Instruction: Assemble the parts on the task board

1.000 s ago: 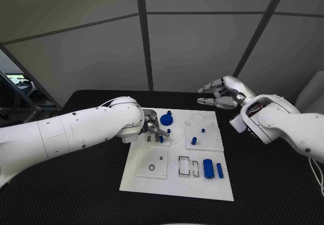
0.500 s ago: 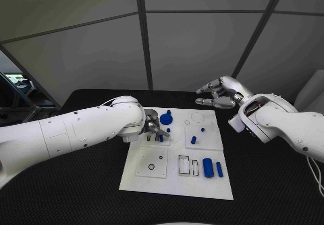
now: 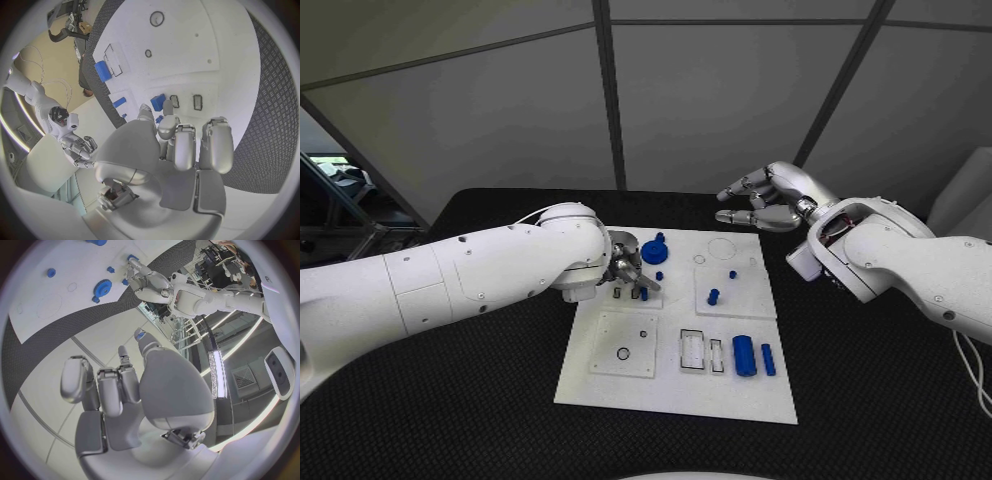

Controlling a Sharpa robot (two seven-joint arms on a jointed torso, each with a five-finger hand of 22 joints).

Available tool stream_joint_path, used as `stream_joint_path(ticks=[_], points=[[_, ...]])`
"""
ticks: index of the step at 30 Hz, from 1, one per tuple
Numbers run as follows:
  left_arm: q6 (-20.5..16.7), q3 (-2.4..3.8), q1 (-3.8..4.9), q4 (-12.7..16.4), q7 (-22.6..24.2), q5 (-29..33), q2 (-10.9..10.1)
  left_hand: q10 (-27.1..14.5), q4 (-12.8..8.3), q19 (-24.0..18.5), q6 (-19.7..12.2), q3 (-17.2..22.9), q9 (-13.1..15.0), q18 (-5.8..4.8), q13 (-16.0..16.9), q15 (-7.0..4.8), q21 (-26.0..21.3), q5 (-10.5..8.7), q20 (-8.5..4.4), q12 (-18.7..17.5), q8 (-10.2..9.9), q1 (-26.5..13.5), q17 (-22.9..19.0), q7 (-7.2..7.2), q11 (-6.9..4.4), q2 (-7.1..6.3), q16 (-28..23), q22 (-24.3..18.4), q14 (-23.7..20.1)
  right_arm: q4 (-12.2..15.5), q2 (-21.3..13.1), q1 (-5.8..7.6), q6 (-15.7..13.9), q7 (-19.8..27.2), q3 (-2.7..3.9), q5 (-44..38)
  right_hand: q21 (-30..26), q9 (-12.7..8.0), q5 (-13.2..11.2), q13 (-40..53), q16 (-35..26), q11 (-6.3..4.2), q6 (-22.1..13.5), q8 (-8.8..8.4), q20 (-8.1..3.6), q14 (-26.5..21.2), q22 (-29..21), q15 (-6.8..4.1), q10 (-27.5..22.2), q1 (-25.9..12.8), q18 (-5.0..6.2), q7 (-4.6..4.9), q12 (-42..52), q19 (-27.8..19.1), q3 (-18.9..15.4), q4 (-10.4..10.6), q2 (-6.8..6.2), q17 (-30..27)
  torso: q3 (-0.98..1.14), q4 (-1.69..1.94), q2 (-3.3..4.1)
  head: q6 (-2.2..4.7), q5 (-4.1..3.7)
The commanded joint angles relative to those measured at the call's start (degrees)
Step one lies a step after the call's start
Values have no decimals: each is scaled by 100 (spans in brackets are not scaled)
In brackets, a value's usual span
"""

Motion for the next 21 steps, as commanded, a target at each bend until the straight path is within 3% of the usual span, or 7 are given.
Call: stream_joint_path(ticks=[1,15,21], points=[[132,0,9,-14,-34,-48,12,-14,-40,22,-47,7,14,-37,6,-28,20,26,22,20,34,74,955,-15,1,-14,-7,55,392,-3,3,13,69,-10,6,-39,-27,-5,-28,591,-39,4,15,-8,3,458,-5,-45,-45,-12,42,16,-33,-22,-17,0,35,944,-1,-1,4,-8,-6],[230,1,10,-43,-39,-49,51,14,-158,35,-53,140,85,-44,51,-38,37,28,16,49,45,262,965,-32,-13,42,0,98,396,-12,22,13,99,-9,6,-40,-36,-4,-27,594,-40,1,30,-1,1,458,-15,-47,-41,-7,43,13,-29,-26,-13,1,45,945,-4,2,5,-28,-11],[252,1,10,-63,-37,-49,62,12,-313,37,-65,336,118,-46,54,-57,43,24,1,38,11,502,966,-57,-37,123,-2,121,397,-15,27,13,118,-6,6,-40,-38,-3,-27,597,-41,0,37,2,1,458,-16,-48,-37,-7,44,12,-25,-26,-12,2,48,945,1,0,7,-47,-13]])
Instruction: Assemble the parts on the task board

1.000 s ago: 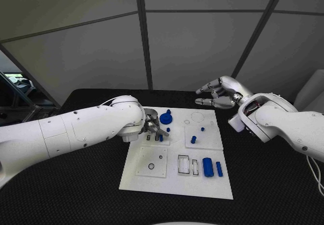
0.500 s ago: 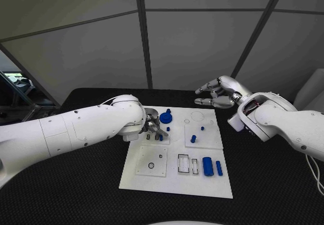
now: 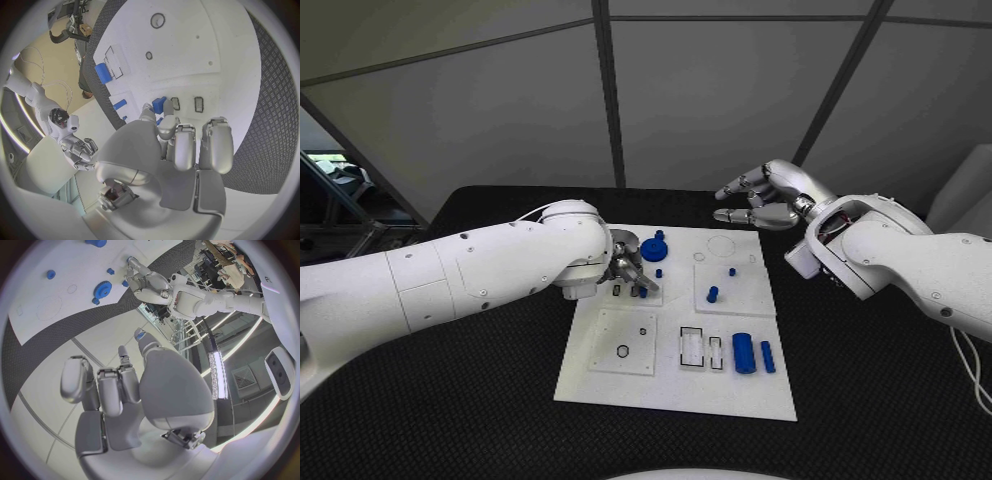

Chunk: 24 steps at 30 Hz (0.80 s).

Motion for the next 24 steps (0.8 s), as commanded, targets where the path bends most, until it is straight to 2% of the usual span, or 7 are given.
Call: stream_joint_path(ticks=[1,13,15,18,20,21,24], points=[[109,-2,7,-15,-36,-45,1,10,-67,37,-27,99,12,-45,2,-59,21,24,-1,10,-18,134,967,-19,-40,36,-2,123,397,-4,7,13,57,15,5,-20,-38,-4,-26,597,-14,0,37,2,1,458,-8,-48,-37,-7,45,12,-25,-26,-12,2,48,945,2,-3,3,-9,1],[-36,-3,6,33,21,233,-83,-101,-454,-34,-104,1462,-16,-27,-93,-78,-37,114,-41,-174,-308,674,942,-12,-77,38,-40,78,381,-36,30,12,87,24,5,-20,-39,-3,-23,591,-15,-2,46,7,-1,458,-8,-49,-41,-8,44,10,-30,-24,-10,5,56,945,-1,5,1,-22,8],[-115,-3,6,63,44,309,-117,-86,-488,-29,-89,1995,10,-30,-95,-62,-34,138,-35,-191,-330,605,951,-4,-68,-106,-33,98,384,-42,31,12,95,24,4,-20,-39,-3,-23,591,-15,-2,46,7,-1,458,-8,-49,-41,-8,44,10,-30,-24,-10,5,56,945,-6,5,3,-24,5],[-258,-2,6,110,79,423,-182,-46,-520,-26,-73,3078,111,-30,-92,-53,-37,113,-15,-200,-323,200,962,21,-51,-609,-26,122,390,-49,30,12,105,20,4,-20,-39,-3,-23,591,-15,-2,46,7,-1,458,-8,-49,-41,-8,44,10,-30,-24,-10,5,56,945,-7,10,3,-29,-4],[-376,0,6,140,99,521,-232,-36,-563,-34,-54,3476,162,-27,-93,-54,-47,123,-9,-203,-296,77,961,8,-48,-704,-28,115,390,-51,27,12,113,14,4,-20,-48,-2,-19,589,-21,-4,60,14,-2,456,-20,-52,-42,-16,47,7,-32,-30,-14,11,58,935,-5,17,3,-24,-10],[-458,3,6,167,109,571,-271,-1,-625,-33,-52,4183,279,-27,-86,-41,-57,98,-7,-194,-241,-301,967,31,-40,-952,-25,125,393,-53,26,12,119,10,4,-20,-51,-2,-18,585,-25,-4,63,15,-3,455,-24,-52,-44,-22,47,6,-35,-33,-17,15,57,930,1,14,5,-9,-7],[-623,8,8,238,126,634,-359,17,-733,-22,-47,4457,345,-30,-79,-53,-52,96,-2,-187,-202,-421,975,9,-39,-1035,-17,145,397,-56,20,12,127,6,4,-20,-60,-2,-19,579,-29,-5,67,17,-4,453,-37,-53,-48,-31,50,5,-41,-40,-23,21,55,924,6,6,0,-6,14]])
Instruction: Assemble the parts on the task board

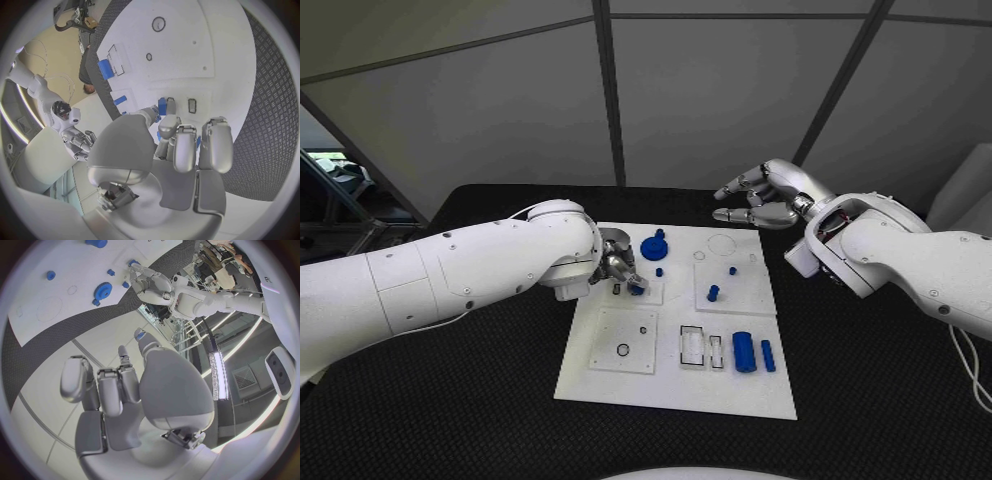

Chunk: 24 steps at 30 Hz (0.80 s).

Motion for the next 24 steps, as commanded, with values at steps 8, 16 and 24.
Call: stream_joint_path(ticks=[8,16,24], points=[[-955,11,4,282,127,310,-271,106,-949,65,32,1321,178,-49,65,-28,26,-31,10,32,103,-411,1020,-41,-10,-147,50,248,416,-16,-42,13,88,-7,5,-17,-38,-10,-41,575,-36,-7,29,10,-9,454,-22,-57,-48,-76,51,-5,-41,-40,-55,52,38,918,31,37,-10,14,56],[-1490,6,-77,517,130,10,-415,122,-978,124,42,1388,206,-69,67,-36,77,-35,3,39,122,-467,1064,-48,-17,-160,97,334,436,-38,-36,13,115,-1,5,-20,-44,-11,-65,574,-37,-8,30,10,-10,454,-28,-58,-48,-87,52,-6,-41,-41,-65,62,36,918,78,78,-26,-4,43],[-1924,3,-259,607,58,-494,-394,115,-1019,130,45,1466,235,-68,31,-46,78,-35,-6,10,139,-519,1088,-59,-28,-184,124,338,449,-56,-43,13,140,8,5,48,-46,-12,-74,573,-36,-9,30,10,-11,455,-30,-58,-48,-89,52,-7,-41,-41,-67,65,38,921,79,81,-28,-11,36]])
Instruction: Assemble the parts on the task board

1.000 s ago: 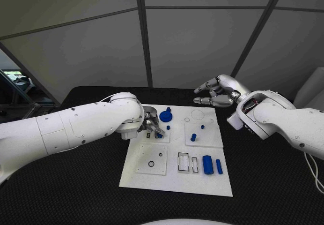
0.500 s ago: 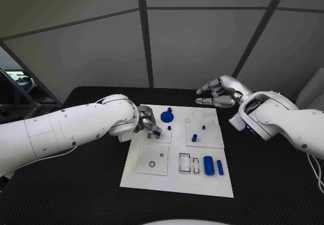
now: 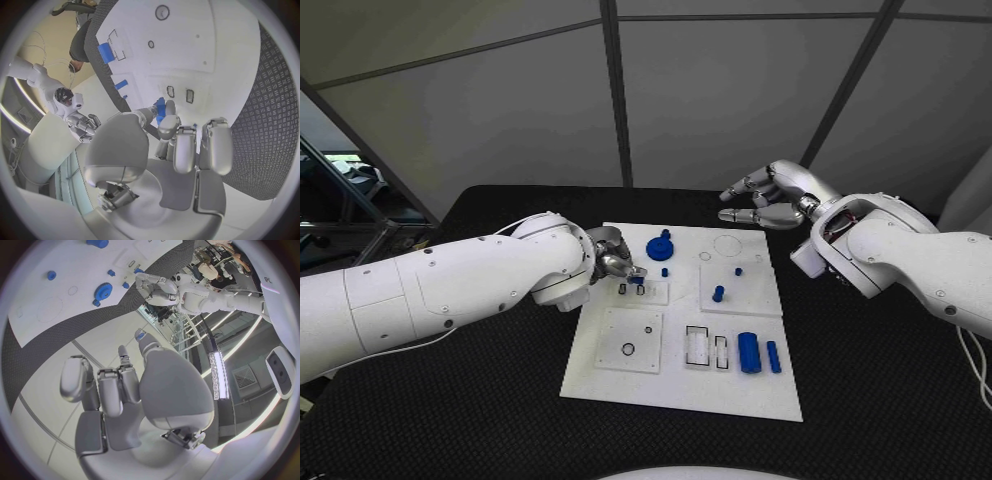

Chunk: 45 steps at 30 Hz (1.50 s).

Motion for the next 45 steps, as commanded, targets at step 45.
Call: stream_joint_path(ticks=[45], points=[[347,0,-207,-40,-199,-1404,191,162,-1058,125,27,1167,188,-93,111,-81,82,493,-44,105,177,-312,1110,-69,-33,-195,34,460,461,-25,3,13,148,0,5,99,-26,-6,-32,571,-41,-11,26,13,-12,432,-15,-39,-49,-61,54,2,-23,-46,-24,33,28,914,-4,-2,15,-73,-38]])
